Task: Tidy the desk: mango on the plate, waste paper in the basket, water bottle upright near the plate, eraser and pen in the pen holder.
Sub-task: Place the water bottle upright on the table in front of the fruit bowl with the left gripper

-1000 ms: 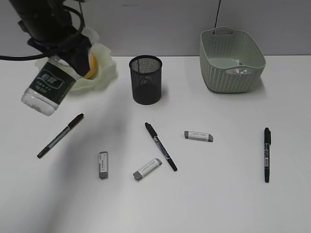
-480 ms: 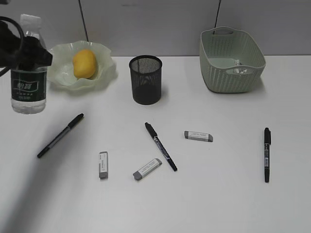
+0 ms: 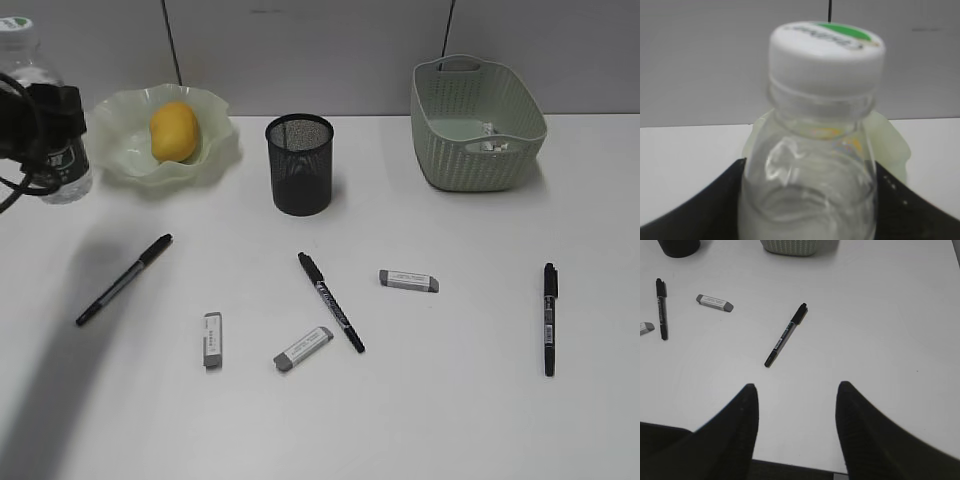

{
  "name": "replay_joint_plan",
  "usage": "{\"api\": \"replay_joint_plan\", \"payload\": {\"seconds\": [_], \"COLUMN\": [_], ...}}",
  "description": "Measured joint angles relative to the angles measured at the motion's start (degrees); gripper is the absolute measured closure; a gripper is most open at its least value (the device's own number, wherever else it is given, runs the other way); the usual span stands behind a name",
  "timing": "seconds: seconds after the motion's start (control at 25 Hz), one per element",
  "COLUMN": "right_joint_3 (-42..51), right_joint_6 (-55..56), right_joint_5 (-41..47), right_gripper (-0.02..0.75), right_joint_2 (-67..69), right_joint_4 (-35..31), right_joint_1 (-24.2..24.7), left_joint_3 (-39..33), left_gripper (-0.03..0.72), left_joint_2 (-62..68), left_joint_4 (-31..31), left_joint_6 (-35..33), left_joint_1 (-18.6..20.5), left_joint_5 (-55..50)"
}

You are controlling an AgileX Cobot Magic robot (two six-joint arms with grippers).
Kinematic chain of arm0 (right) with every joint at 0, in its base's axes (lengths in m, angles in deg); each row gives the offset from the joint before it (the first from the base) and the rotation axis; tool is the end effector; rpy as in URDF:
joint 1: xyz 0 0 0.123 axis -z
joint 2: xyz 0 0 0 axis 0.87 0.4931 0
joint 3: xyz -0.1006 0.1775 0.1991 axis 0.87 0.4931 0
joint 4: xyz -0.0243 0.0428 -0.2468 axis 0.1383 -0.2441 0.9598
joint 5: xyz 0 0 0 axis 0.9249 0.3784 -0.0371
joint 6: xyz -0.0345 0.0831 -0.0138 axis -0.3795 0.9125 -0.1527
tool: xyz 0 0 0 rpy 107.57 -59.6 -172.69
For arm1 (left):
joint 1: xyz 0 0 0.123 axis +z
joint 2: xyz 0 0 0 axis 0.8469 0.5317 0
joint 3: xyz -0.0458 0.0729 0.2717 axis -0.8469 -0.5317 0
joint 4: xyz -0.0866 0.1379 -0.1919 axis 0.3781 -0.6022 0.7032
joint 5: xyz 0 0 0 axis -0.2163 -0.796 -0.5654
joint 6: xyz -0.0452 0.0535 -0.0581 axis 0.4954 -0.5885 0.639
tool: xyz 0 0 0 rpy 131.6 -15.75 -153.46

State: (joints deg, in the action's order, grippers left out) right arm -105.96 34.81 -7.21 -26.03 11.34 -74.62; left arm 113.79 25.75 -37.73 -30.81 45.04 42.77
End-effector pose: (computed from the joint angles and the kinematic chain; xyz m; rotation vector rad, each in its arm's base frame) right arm 0.0232 0.0007 0.2925 -0.2036 2.1218 0.1016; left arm 0.3094 -0.0568 0.2152 0.0398 1.7976 -0.0706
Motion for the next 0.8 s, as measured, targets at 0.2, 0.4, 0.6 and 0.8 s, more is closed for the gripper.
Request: {"api": "replay_joint_plan", "payload": {"seconds": [0.2,0.4,0.6,0.8], "right_joint_3": [0.0,0.0,0.0,0.0], "right_joint_6": [0.0,0.0,0.0,0.0], "right_joint_5": [-0.2,-0.6,-0.9,-0.9], "right_gripper": [0.334,0.334,0.334,0.334], "right_joint_2": [0.0,0.0,0.0,0.0], "right_joint_4": [0.0,0.0,0.0,0.0], "right_joint_1": [0.0,0.0,0.0,0.0], "left_joint_3": [-0.2,-0.2,-0.2,-0.2], "left_gripper": [0.183,0.183,0.183,0.183], "left_joint_2": [8.4,15.6,21.2,23.6], "left_joint_4": [0.1,0.5,1.9,2.2], "left_joint_6": [0.1,4.4,9.1,10.3], "left_joint_1": [0.0,0.0,0.0,0.0], "left_joint_5": [8.9,18.1,23.0,26.1]}}
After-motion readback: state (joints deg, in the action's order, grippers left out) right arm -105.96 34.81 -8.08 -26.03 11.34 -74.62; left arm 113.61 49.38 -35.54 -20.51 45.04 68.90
